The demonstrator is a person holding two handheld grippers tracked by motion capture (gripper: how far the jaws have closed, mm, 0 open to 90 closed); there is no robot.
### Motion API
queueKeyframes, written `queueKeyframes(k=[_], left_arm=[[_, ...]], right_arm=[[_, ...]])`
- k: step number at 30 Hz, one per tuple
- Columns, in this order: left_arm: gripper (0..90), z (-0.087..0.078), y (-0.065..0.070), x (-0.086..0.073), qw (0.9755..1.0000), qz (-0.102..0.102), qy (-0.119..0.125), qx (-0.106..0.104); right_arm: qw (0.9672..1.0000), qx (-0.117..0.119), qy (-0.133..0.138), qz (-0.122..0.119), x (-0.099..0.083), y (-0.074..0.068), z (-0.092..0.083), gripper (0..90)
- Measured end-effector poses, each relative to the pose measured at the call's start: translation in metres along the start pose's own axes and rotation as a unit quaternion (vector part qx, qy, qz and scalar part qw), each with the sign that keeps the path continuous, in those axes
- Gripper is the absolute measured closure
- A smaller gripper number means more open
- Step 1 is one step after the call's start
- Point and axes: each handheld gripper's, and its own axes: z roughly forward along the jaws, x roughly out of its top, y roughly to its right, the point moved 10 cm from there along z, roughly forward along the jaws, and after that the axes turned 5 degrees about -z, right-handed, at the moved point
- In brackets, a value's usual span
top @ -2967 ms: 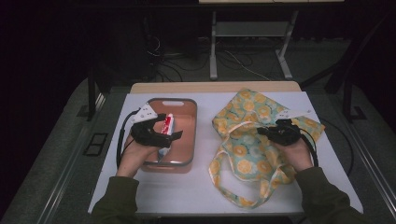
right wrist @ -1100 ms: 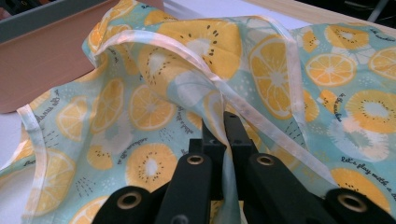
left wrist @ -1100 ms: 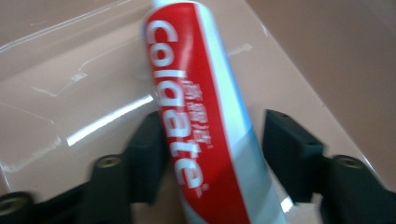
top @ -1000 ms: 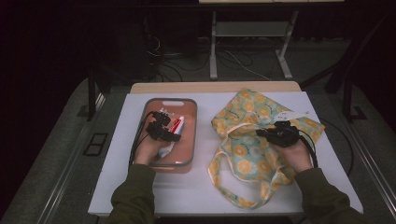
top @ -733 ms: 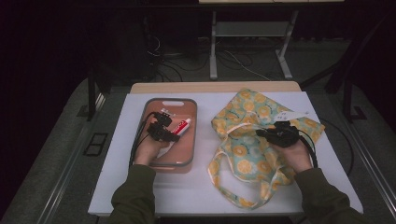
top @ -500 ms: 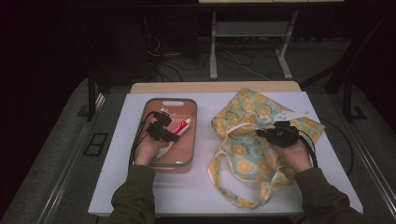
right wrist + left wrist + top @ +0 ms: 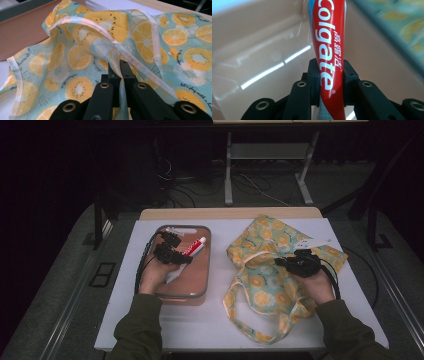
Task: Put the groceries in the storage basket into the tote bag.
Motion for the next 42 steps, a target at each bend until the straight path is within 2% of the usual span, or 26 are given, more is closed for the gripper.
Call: queueKeyframes(k=[3,9,13,18,21,25,29,31,34,39,42], left_arm=[[73.6,-0.012,0.013,0.01,0.9997,0.019,0.013,-0.008],[73.6,-0.025,0.048,0.023,0.9971,0.051,0.036,-0.044],[73.6,-0.026,0.076,0.028,0.9944,0.074,0.037,-0.066],[73.7,-0.019,0.12,0.031,0.9894,0.108,0.035,-0.09],[73.7,-0.009,0.148,0.031,0.9859,0.131,0.029,-0.099],[73.7,0.009,0.18,0.031,0.9829,0.147,0.019,-0.109],[73.7,0.03,0.203,0.027,0.9814,0.154,0.0,-0.115],[73.7,0.042,0.212,0.022,0.9794,0.163,-0.016,-0.119],[73.7,0.062,0.218,0.013,0.9786,0.17,-0.035,-0.11],[73.6,0.097,0.216,0.001,0.9809,0.16,-0.061,-0.091],[73.5,0.114,0.216,-0.002,0.9832,0.149,-0.065,-0.083]], right_arm=[[1.0,-0.001,0.001,-0.001,0.001,0.0,0.0,89.4],[1.0,-0.001,0.001,-0.001,0.0,0.0,0.0,89.4],[1.0,-0.001,0.0,0.0,0.0,0.0,0.0,89.4],[1.0,-0.001,0.0,0.0,0.0,0.001,0.0,89.4],[1.0,-0.002,0.001,-0.002,0.0,0.001,-0.001,89.4],[1.0,-0.002,0.002,-0.001,0.0,0.003,-0.003,89.4],[1.0,-0.003,0.006,-0.001,0.0,0.006,-0.007,89.4],[1.0,-0.003,0.008,0.001,0.0,0.008,-0.009,89.4],[0.9999,-0.002,0.011,0.002,0.0,0.009,-0.011,89.4],[0.9999,-0.002,0.015,0.004,0.001,0.011,-0.014,89.4],[0.9999,-0.002,0.016,0.004,0.001,0.011,-0.014,89.4]])
